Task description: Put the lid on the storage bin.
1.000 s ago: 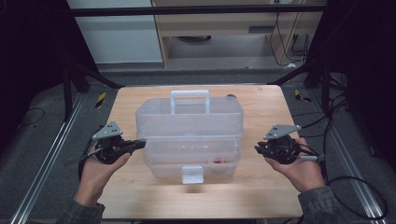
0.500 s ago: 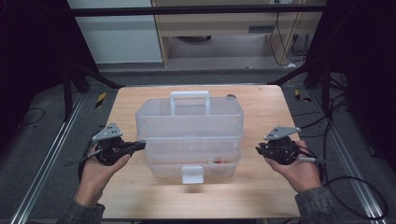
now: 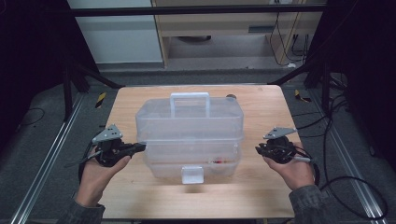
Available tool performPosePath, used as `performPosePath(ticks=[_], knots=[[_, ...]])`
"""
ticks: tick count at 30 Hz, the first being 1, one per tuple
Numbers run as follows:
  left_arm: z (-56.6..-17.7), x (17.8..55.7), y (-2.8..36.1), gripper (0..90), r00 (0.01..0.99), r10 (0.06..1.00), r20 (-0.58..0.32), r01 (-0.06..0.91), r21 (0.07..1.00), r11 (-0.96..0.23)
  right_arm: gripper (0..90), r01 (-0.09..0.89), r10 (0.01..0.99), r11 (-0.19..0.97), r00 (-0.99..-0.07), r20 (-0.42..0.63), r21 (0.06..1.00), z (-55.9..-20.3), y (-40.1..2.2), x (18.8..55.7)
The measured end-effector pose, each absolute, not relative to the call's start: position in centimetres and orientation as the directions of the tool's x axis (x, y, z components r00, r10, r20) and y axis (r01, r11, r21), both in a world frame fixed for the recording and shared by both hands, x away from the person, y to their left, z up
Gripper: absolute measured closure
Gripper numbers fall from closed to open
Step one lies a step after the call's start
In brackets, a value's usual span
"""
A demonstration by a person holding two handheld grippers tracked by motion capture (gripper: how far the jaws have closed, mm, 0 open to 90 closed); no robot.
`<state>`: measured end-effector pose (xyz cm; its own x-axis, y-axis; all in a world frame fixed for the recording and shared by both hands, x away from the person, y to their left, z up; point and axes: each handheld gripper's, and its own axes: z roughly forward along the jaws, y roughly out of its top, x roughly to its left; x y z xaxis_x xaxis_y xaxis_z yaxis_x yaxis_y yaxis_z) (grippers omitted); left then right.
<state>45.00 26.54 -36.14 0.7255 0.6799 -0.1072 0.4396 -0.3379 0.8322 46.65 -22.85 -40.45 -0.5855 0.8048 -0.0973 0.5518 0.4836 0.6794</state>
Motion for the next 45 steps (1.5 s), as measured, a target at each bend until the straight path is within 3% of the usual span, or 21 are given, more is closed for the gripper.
performPosePath(ticks=[18,45], knots=[[-36.7,44.4,26.7,89.8,0.734,0.674,-0.088,0.437,0.821,-0.368,59.0,0.591,0.835,0.453,-0.545,-0.083,0.667,-43.0,-23.3,47.0],[-37.6,44.0,27.8,89.7,0.716,0.693,-0.089,0.454,0.813,-0.365,58.3,0.6,0.837,0.45,-0.542,-0.077,0.662,-43.5,-23.8,46.8]])
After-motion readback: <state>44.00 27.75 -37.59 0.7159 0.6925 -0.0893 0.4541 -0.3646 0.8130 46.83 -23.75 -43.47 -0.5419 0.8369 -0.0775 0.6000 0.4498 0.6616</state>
